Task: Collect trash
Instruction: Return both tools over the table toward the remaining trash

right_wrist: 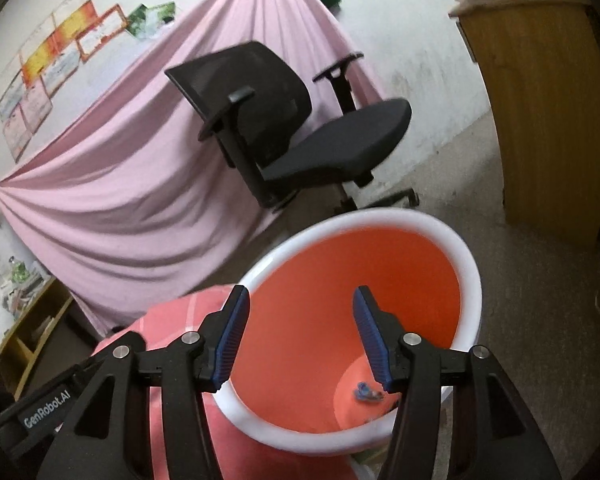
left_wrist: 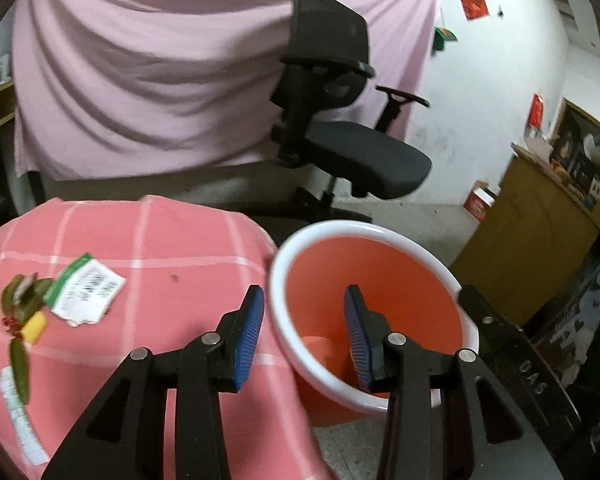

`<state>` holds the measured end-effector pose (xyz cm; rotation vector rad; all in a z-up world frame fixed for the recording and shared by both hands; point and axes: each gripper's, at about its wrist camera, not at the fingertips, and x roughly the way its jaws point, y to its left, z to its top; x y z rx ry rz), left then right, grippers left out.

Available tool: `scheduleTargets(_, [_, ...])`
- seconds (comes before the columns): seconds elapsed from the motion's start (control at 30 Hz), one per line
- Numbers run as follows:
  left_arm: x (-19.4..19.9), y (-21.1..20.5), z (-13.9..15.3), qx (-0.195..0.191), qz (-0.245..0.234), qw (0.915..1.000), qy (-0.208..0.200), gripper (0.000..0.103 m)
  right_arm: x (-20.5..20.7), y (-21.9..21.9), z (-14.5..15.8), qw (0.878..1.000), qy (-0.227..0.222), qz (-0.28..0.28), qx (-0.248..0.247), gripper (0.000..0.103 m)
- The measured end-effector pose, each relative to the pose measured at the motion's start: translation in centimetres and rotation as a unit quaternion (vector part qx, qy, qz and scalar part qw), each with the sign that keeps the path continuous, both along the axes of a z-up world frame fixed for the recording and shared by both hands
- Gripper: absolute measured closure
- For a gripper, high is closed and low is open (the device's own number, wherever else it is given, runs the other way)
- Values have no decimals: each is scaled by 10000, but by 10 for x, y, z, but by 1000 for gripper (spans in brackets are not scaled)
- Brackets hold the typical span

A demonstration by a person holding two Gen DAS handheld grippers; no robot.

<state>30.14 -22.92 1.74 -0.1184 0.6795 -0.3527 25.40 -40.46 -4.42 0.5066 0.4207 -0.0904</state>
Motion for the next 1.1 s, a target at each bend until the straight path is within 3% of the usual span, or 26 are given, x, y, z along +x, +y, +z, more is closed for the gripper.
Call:
scheduleTargets(0.27, [-27, 60, 23, -61, 537, 9974, -468, 64, -20, 22, 23, 9970, -717, 68, -298, 33])
scheduleTargets(0.4, [-47, 92, 34, -20, 807, 9936, -784, 61, -30, 46, 35, 9928, -1076, 256, -468, 25])
scheduleTargets(0.47, [-57, 110, 39, -16, 966, 9908, -948, 54, -31, 58, 40, 9905, -1200, 363, -562, 23])
scheduleTargets(0.6, [-77, 144, 46, -46, 1222, 9853, -1191, 53, -40, 86, 50, 9829, -1561, 571, -786, 16])
scheduleTargets(0.63, [-82, 150, 47, -46, 1258, 9843, -1233, 53, -41, 91, 52, 9816, -1619, 580, -827, 10])
scheduleTargets(0.67, [-88, 158, 48, -34, 1304, 9830, -1289, 50, -43, 96, 53, 9800, -1690, 587, -867, 2])
scheduleTargets(0.7, [-93, 164, 49, -10, 1340, 9817, -1350, 47, -46, 104, 54, 9776, -1808, 599, -898, 0])
scheduleTargets(0.83, [-114, 191, 48, 104, 1539, 9735, -1686, 20, -52, 126, 57, 9708, -2029, 720, -1064, 0])
scheduleTargets(0.97, [-136, 216, 41, 143, 1775, 9638, -1984, 3, -57, 150, 60, 9615, -2241, 915, -1300, 0])
scheduleTargets(1.1, [-155, 239, 30, -9, 1986, 9579, -2075, 3, -62, 175, 59, 9488, -2442, 1250, -1565, 0])
